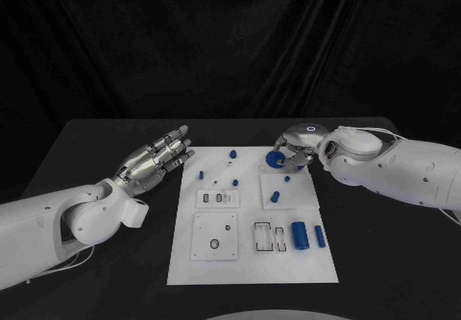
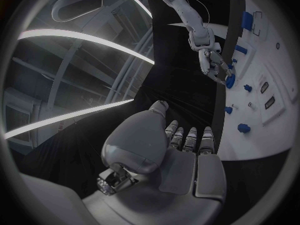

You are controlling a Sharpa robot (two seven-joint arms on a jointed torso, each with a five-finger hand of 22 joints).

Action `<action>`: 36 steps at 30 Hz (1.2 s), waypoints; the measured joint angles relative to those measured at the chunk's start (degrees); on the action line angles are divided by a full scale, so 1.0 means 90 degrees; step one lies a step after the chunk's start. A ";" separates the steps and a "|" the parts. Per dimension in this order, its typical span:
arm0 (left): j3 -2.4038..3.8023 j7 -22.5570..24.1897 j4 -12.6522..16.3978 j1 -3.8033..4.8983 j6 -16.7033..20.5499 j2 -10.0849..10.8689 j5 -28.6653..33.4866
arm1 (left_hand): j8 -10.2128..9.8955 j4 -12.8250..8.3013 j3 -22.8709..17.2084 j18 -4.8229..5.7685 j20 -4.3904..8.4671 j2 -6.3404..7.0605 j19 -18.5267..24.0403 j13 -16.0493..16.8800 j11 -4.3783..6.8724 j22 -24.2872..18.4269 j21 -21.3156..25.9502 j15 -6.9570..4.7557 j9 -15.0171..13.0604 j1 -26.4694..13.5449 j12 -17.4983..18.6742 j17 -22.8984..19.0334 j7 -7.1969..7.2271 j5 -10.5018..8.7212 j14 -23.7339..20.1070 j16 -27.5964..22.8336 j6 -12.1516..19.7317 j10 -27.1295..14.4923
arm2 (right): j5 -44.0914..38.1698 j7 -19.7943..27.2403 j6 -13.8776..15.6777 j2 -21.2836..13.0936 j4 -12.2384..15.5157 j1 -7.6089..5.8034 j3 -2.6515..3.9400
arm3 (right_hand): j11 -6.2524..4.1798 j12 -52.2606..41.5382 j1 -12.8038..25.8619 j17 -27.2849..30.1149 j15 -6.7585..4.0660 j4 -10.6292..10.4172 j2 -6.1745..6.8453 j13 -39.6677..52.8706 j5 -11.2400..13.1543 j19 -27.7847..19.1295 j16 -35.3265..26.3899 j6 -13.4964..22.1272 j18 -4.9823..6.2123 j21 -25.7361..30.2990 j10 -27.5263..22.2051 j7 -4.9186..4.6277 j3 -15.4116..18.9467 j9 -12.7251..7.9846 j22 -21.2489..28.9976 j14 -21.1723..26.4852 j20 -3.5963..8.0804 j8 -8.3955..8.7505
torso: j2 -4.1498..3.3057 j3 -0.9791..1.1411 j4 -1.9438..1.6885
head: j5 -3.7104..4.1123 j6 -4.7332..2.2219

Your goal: Assemble the parts on the task board

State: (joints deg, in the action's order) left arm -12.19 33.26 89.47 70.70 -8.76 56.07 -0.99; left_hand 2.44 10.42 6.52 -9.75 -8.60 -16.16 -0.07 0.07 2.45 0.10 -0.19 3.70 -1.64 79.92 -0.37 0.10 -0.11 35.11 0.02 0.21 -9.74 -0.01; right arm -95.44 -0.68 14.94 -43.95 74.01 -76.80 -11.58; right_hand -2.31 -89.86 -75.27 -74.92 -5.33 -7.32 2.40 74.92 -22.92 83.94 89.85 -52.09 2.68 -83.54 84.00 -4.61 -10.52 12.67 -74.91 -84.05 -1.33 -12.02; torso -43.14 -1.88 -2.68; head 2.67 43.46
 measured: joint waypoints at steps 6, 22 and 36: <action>0.0000 -0.0017 0.0000 0.0000 -0.0003 0.0020 0.0000 | 0.0000 0.0000 0.0000 0.0000 0.0000 0.0000 0.0000 0.0001 0.0000 0.0000 0.0000 0.0000 0.0000 0.0000 0.0000 -0.0002 0.0000 0.0025 0.0000 0.0000 0.0000 0.0000 | 0.0152 0.0120 0.0126 -0.0008 0.0249 -0.0019 -0.0042 | -0.0006 0.0000 -0.0092 0.0000 -0.0001 0.0255 0.0091 -0.0001 -0.0114 0.0000 0.0000 -0.0024 0.0000 0.0000 0.0006 -0.0024 -0.0216 -0.0043 0.0001 0.0000 0.0000 0.0000 | 0.0000 0.0000 -0.0001 | -0.0017 -0.0001; 0.0000 -0.0037 -0.0009 0.0000 -0.0004 -0.0045 0.0000 | 0.0000 -0.0089 -0.0089 0.0000 0.0000 0.0000 0.0000 0.0003 -0.0045 -0.0003 0.0000 0.0000 0.0001 0.0000 0.0000 -0.0005 0.0000 0.0025 0.0000 0.0000 0.0000 -0.0001 | 0.0558 0.0371 0.0162 0.0841 0.0278 -0.0317 -0.0035 | -0.0005 0.0000 -0.0039 0.0001 0.0000 0.0270 0.0038 -0.0001 -0.0205 0.0000 0.0000 -0.0024 0.0000 -0.0031 0.0005 -0.0024 -0.0201 -0.0043 0.0001 0.0000 0.0000 0.0000 | -0.0007 -0.0004 -0.0005 | 0.0010 0.0048; -0.0001 -0.0041 -0.0053 -0.0001 -0.0007 -0.0087 -0.0001 | 0.0000 -0.0115 -0.0115 0.0000 0.0000 0.0000 0.0000 -0.0002 -0.0089 -0.0005 0.0000 0.0000 0.0001 0.0000 0.0000 -0.0003 0.0000 0.0024 0.0000 0.0000 0.0000 -0.0002 | 0.0749 0.0464 -0.0120 0.1479 -0.0377 -0.0155 -0.0037 | 0.0042 0.0000 -0.0020 0.0001 0.0000 0.0269 0.0019 -0.0001 -0.0204 0.0000 0.0000 -0.0022 0.0000 -0.0031 0.0003 -0.0022 -0.0239 -0.0043 -0.0003 0.0000 0.0000 0.0000 | -0.0008 -0.0015 -0.0023 | 0.0021 0.0023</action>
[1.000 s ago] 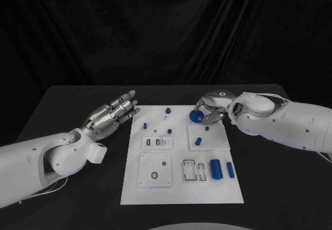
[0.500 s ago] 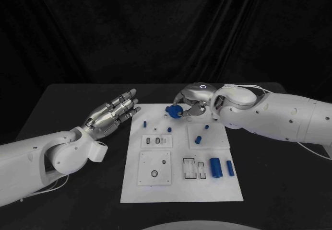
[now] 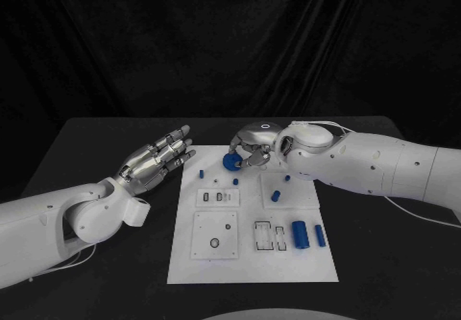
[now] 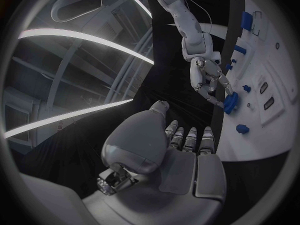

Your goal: Assemble the parts on the task board

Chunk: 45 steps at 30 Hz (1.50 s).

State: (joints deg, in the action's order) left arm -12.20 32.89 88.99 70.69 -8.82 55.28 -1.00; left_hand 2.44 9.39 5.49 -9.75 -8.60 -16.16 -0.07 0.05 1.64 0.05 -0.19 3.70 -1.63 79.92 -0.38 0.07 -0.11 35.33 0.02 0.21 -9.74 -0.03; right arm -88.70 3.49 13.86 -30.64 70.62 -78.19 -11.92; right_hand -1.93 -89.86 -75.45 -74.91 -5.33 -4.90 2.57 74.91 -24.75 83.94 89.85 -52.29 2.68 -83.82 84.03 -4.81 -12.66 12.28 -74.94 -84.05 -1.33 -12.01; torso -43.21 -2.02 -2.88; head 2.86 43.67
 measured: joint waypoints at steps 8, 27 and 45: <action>0.0000 -0.0005 -0.0015 0.0000 -0.0012 -0.0033 0.0000 | 0.0000 0.0000 0.0000 0.0000 0.0000 0.0000 0.0000 0.0001 0.0000 0.0001 0.0000 0.0000 0.0000 0.0000 0.0000 0.0001 0.0000 0.0000 0.0000 0.0000 0.0000 0.0000 | 0.0040 0.0002 -0.0118 0.0199 -0.0227 0.0033 0.0012 | 0.0039 0.0000 0.0006 0.0000 0.0048 0.0035 -0.0004 0.0000 0.0045 0.0000 0.0000 0.0073 0.0000 0.0044 -0.0006 0.0071 -0.0036 -0.0002 0.0001 0.0002 0.0000 0.0000 | 0.0005 0.0004 0.0007 | 0.0018 0.0026; 0.0000 -0.0040 -0.0046 -0.0001 -0.0058 -0.0058 0.0000 | 0.0000 0.0001 -0.0035 0.0000 0.0000 0.0000 0.0000 0.0003 0.0000 0.0002 0.0000 0.0000 0.0001 0.0000 0.0000 -0.0002 -0.0024 0.0000 0.0000 0.0000 0.0024 0.0000 | 0.0051 -0.0008 -0.0409 0.0275 -0.0323 0.0077 0.0001 | 0.0048 0.0000 0.0182 0.0001 0.0086 0.0096 0.0060 0.0000 0.0124 -0.0068 -0.0027 0.2005 0.0000 0.0555 -0.0010 0.0174 -0.0431 0.0050 0.0002 0.0009 -0.0025 0.0835 | 0.0009 0.0015 0.0026 | 0.0004 0.0070; 0.0000 -0.0069 -0.0060 -0.0006 -0.0096 -0.0023 -0.0001 | 0.0024 0.0001 -0.0035 0.0000 0.0000 0.0000 0.0000 0.0005 0.0000 0.0003 0.0000 0.0000 0.0001 0.0000 0.0000 -0.0001 -0.0047 0.0000 0.0000 0.0000 0.0001 0.0000 | 0.0158 0.0182 -0.0374 -0.0090 -0.0106 0.0069 0.0001 | -0.0048 0.0000 0.0496 0.0001 0.0000 -0.0010 0.0081 0.0000 -0.0181 -0.0149 -0.0154 0.2600 0.0000 0.0784 0.0002 0.0233 -0.0551 -0.0459 0.0003 0.0000 0.0056 0.0976 | 0.0013 0.0020 0.0034 | -0.0045 0.0034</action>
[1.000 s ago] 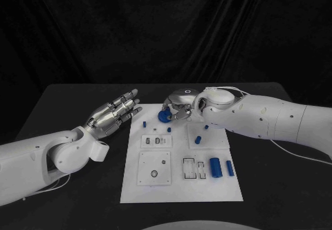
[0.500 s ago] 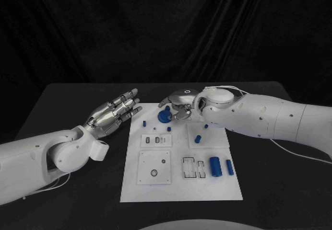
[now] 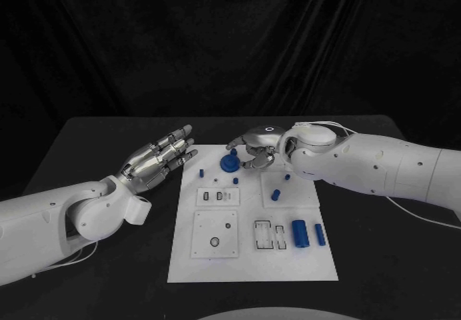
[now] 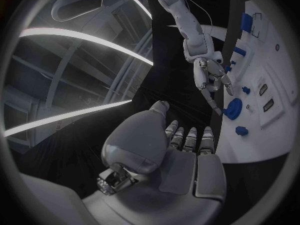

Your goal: Assemble the parts on the task board

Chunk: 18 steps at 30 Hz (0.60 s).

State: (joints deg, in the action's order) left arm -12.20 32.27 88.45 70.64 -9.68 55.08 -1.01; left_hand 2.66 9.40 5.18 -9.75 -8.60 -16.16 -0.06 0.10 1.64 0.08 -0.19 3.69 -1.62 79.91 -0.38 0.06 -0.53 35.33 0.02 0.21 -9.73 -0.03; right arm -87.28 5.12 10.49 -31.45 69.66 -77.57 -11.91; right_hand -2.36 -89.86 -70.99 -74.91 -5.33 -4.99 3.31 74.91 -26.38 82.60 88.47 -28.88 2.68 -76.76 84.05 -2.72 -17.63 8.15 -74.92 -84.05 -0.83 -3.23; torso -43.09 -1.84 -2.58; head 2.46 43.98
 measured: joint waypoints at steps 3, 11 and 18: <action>0.0000 -0.0001 0.0007 -0.0001 -0.0001 0.0035 0.0000 | 0.0000 -0.0018 -0.0018 0.0000 0.0000 0.0000 0.0000 -0.0002 0.0000 0.0000 0.0000 0.0000 0.0000 0.0000 0.0000 0.0000 0.0000 0.0000 0.0000 0.0000 0.0000 0.0000 | 0.0041 0.0076 0.0170 -0.0294 0.0289 -0.0092 -0.0008 | 0.0000 0.0000 0.0000 0.0000 0.0000 -0.0056 0.0000 0.0000 0.0202 0.0000 0.0000 -0.0390 0.0000 0.0000 0.0000 -0.0037 0.0003 0.0056 0.0000 0.0000 0.0000 -0.0086 | 0.0001 0.0000 0.0000 | -0.0021 -0.0012; -0.0001 -0.0004 0.0012 -0.0003 -0.0001 0.0094 0.0000 | 0.0000 -0.0018 -0.0018 0.0000 0.0000 0.0000 0.0000 -0.0004 -0.0022 0.0000 0.0000 0.0000 -0.0003 0.0000 0.0000 0.0002 0.0000 0.0000 0.0000 0.0000 0.0000 0.0022 | 0.0112 0.0120 0.0736 -0.1545 0.1252 -0.0535 0.0006 | 0.0048 0.0000 0.0364 0.0000 0.0000 -0.0569 0.0207 -0.0001 0.2444 0.0129 0.0116 -0.1772 0.0000 -0.0199 -0.0002 -0.0063 0.0644 0.0268 0.0001 0.0000 -0.0058 -0.0460 | 0.0009 -0.0002 0.0005 | -0.0040 0.0024; -0.0001 -0.0009 0.0012 -0.0004 0.0000 0.0093 0.0000 | 0.0000 -0.0036 -0.0036 0.0000 0.0000 0.0000 0.0000 -0.0004 -0.0046 0.0001 0.0000 0.0000 -0.0006 0.0000 0.0000 0.0003 -0.0023 0.0000 0.0000 0.0000 -0.0023 -0.0001 | 0.0125 0.0166 0.1031 -0.2564 0.1693 -0.0572 0.0001 | -0.0037 0.0000 0.0214 0.0000 -0.0048 -0.1260 0.0423 0.0004 0.2377 0.0164 0.0116 -0.1683 0.0000 -0.0266 0.0009 0.0115 0.1067 0.0171 0.0001 0.0001 -0.0023 -0.0360 | 0.0010 -0.0005 0.0006 | -0.0007 0.0012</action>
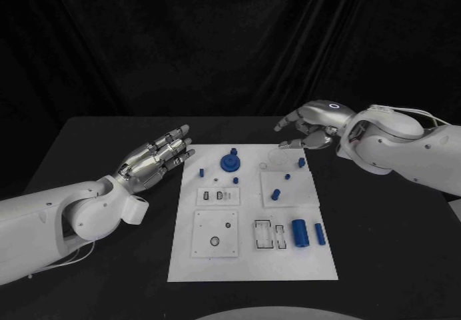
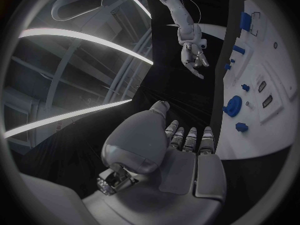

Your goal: Assemble the parts on the task board

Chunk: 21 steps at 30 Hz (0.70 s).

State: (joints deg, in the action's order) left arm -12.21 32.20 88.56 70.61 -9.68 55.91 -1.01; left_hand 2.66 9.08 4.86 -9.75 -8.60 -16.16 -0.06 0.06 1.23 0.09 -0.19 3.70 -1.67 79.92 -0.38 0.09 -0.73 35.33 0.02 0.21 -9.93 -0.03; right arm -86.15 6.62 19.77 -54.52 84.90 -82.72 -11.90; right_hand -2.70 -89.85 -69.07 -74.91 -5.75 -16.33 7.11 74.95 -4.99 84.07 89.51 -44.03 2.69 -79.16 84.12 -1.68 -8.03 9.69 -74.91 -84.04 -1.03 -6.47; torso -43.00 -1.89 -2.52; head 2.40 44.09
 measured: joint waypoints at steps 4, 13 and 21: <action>0.0000 -0.0003 -0.0017 -0.0001 -0.0001 -0.0016 0.0000 | 0.0000 0.0000 0.0000 0.0000 0.0000 0.0000 0.0000 0.0000 0.0000 0.0000 0.0000 0.0000 0.0000 0.0000 0.0000 0.0001 0.0000 0.0000 0.0000 0.0000 0.0000 0.0000 | -0.0024 0.0044 0.0112 -0.0327 0.0043 0.0191 -0.0001 | -0.0092 0.0000 -0.0015 0.0000 -0.0043 -0.0039 0.0015 0.0000 0.0031 -0.0002 0.0039 0.0154 0.0000 -0.0076 -0.0018 0.0100 0.0040 -0.0089 0.0000 0.0000 0.0046 0.0088 | 0.0001 -0.0005 0.0001 | 0.0017 0.0012; 0.0001 -0.0014 -0.0059 -0.0011 -0.0023 -0.0054 0.0000 | 0.0000 -0.0018 -0.0018 0.0000 0.0000 0.0000 0.0000 0.0002 0.0000 0.0000 0.0000 0.0000 0.0001 0.0000 0.0000 0.0000 0.0000 0.0026 0.0000 0.0000 0.0000 0.0000 | -0.0084 0.0155 0.0319 -0.0538 -0.0153 0.0626 -0.0011 | -0.0146 0.0000 -0.0176 0.0000 -0.0099 -0.0039 -0.0009 -0.0001 -0.0364 -0.0004 -0.0035 0.0310 0.0000 -0.0184 -0.0009 0.0130 0.0040 -0.0218 0.0001 -0.0011 0.0138 0.0128 | -0.0005 -0.0010 0.0002 | 0.0041 0.0008; 0.0000 -0.0021 -0.0079 -0.0013 -0.0046 -0.0068 -0.0001 | 0.0000 -0.0035 -0.0035 0.0000 0.0000 0.0000 0.0000 0.0003 0.0000 0.0000 0.0000 0.0000 0.0001 0.0000 0.0000 -0.0004 0.0000 0.0026 0.0000 0.0000 0.0000 0.0000 | -0.0100 0.0217 0.0424 -0.0490 -0.0428 0.0906 -0.0013 | -0.0146 0.0000 -0.0533 0.0000 -0.0099 0.0024 -0.0098 -0.0001 -0.1293 -0.0003 -0.0081 0.0102 -0.0001 -0.0283 -0.0009 0.0037 -0.0059 -0.0277 -0.0005 -0.0011 0.0138 0.0113 | -0.0006 0.0005 0.0010 | 0.0027 0.0013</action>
State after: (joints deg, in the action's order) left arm -12.21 32.01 87.85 70.49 -10.10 55.30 -1.02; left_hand 2.66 8.77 4.54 -9.75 -8.60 -16.16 -0.06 0.09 1.23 0.09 -0.20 3.69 -1.66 79.92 -0.38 0.05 -0.73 35.56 0.02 0.21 -9.93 -0.03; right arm -87.06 8.57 23.59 -58.93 81.05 -74.56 -12.01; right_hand -4.01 -89.85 -73.86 -74.90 -6.65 -16.12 6.23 74.93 -16.62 84.04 88.78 -43.11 2.68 -81.71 84.04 -1.34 -8.55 7.19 -74.95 -84.14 0.21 -5.46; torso -43.06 -1.85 -2.43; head 2.64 44.20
